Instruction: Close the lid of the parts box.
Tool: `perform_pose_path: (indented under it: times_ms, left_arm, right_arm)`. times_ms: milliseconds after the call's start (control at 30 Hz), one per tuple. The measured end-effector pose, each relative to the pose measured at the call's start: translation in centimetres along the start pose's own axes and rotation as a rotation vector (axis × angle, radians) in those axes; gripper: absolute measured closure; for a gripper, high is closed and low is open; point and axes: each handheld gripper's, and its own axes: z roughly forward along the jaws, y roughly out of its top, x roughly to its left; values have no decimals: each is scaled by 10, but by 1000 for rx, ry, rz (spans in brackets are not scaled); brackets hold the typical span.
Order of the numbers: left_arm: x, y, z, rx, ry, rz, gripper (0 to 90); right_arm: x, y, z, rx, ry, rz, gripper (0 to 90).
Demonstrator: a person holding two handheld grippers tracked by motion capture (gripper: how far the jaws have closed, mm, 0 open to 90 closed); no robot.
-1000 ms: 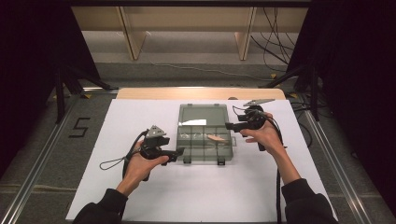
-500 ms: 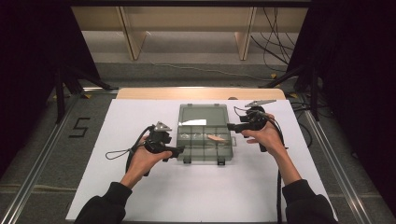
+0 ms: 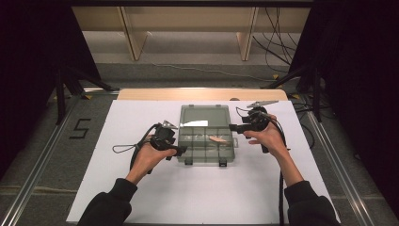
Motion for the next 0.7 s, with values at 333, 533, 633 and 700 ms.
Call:
perform_pose_path:
  times_ms: [333, 533, 633, 700]
  left_arm:
    - [5, 1, 7, 42, -6, 17, 478]
    - [6, 0, 11, 62, -12, 9, 533]
    - [7, 0, 13, 65, -9, 5, 567]
    - [9, 0, 14, 83, -9, 5, 578]
  right_arm:
    - [0, 3, 4, -4, -8, 21, 260]
    - [0, 2, 9, -24, -14, 26, 262]
    - [-1, 4, 9, 12, -13, 25, 266]
    - [-3, 5, 13, 2, -8, 18, 267]
